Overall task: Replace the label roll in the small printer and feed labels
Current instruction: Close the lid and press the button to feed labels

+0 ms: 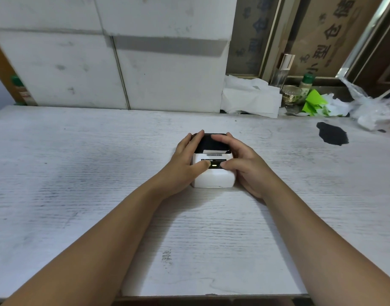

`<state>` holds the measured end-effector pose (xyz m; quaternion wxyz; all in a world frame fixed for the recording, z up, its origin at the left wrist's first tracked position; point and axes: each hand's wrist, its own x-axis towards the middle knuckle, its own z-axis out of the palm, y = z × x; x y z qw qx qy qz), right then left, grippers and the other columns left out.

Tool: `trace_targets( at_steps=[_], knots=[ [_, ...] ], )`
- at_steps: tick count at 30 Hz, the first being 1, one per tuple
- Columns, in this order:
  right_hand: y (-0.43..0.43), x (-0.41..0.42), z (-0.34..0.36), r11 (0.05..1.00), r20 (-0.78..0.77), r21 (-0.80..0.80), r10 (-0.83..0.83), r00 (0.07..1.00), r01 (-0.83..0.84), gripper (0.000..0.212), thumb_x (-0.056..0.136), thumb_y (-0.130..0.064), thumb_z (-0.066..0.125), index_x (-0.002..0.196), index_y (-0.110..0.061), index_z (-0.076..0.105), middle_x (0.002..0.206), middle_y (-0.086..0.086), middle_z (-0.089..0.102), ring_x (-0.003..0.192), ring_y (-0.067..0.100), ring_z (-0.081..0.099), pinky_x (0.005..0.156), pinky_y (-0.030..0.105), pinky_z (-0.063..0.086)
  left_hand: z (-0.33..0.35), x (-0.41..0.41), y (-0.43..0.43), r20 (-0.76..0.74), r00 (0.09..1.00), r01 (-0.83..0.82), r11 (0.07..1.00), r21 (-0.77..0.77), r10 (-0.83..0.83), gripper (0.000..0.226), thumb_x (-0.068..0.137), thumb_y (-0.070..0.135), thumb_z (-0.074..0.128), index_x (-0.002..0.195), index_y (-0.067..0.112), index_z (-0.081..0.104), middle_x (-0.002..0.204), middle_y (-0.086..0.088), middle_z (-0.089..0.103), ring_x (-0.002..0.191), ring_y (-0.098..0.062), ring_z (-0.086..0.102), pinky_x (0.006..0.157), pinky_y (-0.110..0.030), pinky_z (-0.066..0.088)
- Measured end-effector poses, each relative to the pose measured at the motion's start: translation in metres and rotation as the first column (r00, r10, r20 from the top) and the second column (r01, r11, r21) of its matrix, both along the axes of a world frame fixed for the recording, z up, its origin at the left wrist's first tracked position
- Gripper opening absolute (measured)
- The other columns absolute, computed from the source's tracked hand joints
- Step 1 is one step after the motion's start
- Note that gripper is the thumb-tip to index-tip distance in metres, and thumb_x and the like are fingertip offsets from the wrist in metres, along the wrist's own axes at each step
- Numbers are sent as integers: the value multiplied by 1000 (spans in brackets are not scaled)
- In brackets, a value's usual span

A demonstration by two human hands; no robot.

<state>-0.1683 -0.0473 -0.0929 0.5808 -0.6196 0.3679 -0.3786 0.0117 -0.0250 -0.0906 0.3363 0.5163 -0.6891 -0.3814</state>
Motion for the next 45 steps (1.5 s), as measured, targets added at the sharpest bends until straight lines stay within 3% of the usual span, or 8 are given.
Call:
trace_targets(
  at_steps=[13, 18, 21, 24, 29, 35, 40, 45],
  knots=[
    [3, 3, 4, 1000, -18, -9, -8, 1000, 8, 60, 62, -8, 56, 107, -44, 68, 155, -4, 21, 148, 5, 10, 119, 48, 23, 0, -1, 2, -2, 1000, -30, 999, -16, 30, 76, 77, 40, 47, 145, 43, 13, 158, 8, 6, 142, 2, -4, 113, -27, 7],
    [4, 4, 5, 1000, -36, -3, -25, 999, 25, 57, 62, -9, 57, 105, -44, 69, 160, -3, 14, 147, 6, 16, 117, 46, 27, 1, 0, 3, 7, 999, -36, 999, -12, 36, 75, 79, 41, 48, 145, 44, 14, 158, 10, 6, 142, 1, -1, 118, -37, 11],
    [3, 1, 4, 1000, 26, 20, 4, 1000, -5, 56, 63, -5, 59, 107, -39, 69, 159, -2, 19, 147, 7, 19, 118, 44, 28, 1, 2, 2, -6, 1000, -28, 999, -16, 28, 70, 86, 34, 53, 145, 42, 16, 158, 9, 7, 142, 0, 1, 118, -37, 12],
    [5, 0, 6, 999, 91, 52, 10, 996, -15, 51, 66, -4, 58, 106, -34, 69, 156, -7, 20, 144, 2, 21, 114, 34, 34, 1, 4, 2, -42, 999, -26, 1000, -3, 26, 74, 79, 38, 53, 144, 44, 18, 157, 11, 10, 141, 3, 3, 118, -36, 14],
    [5, 4, 5, 998, 123, 59, -45, 991, 38, 37, 70, -12, 61, 97, -34, 73, 145, -11, 28, 146, 3, 16, 118, 40, 28, 1, 6, 2, -68, 997, -27, 1000, -2, 27, 73, 79, 38, 56, 143, 45, 21, 156, 11, 12, 141, 2, 8, 117, -36, 17],
    [4, 4, 5, 992, 148, 73, -109, 983, 99, 37, 81, 1, 56, 99, -27, 71, 158, 1, 26, 135, 1, 32, 112, 33, 35, 0, 7, 2, -77, 997, -23, 1000, -4, 22, 71, 82, 34, 57, 143, 44, 23, 156, 12, 13, 141, 3, 9, 117, -35, 19],
    [4, 5, 6, 990, 151, 84, -125, 981, 113, 39, 83, 4, 54, 98, -27, 71, 158, 1, 26, 141, 5, 30, 116, 41, 32, 0, 7, 2, -78, 997, -26, 1000, -9, 26, 68, 88, 27, 59, 144, 43, 23, 156, 11, 13, 141, 3, 10, 117, -34, 20],
    [6, 6, 9, 990, 145, 72, -132, 981, 122, 42, 86, 8, 52, 101, -26, 69, 158, 2, 25, 134, 0, 33, 112, 33, 36, 1, 8, 2, -71, 997, -23, 1000, -6, 22, 68, 88, 28, 58, 144, 43, 23, 156, 11, 12, 141, 2, 10, 116, -34, 20]
  ],
)
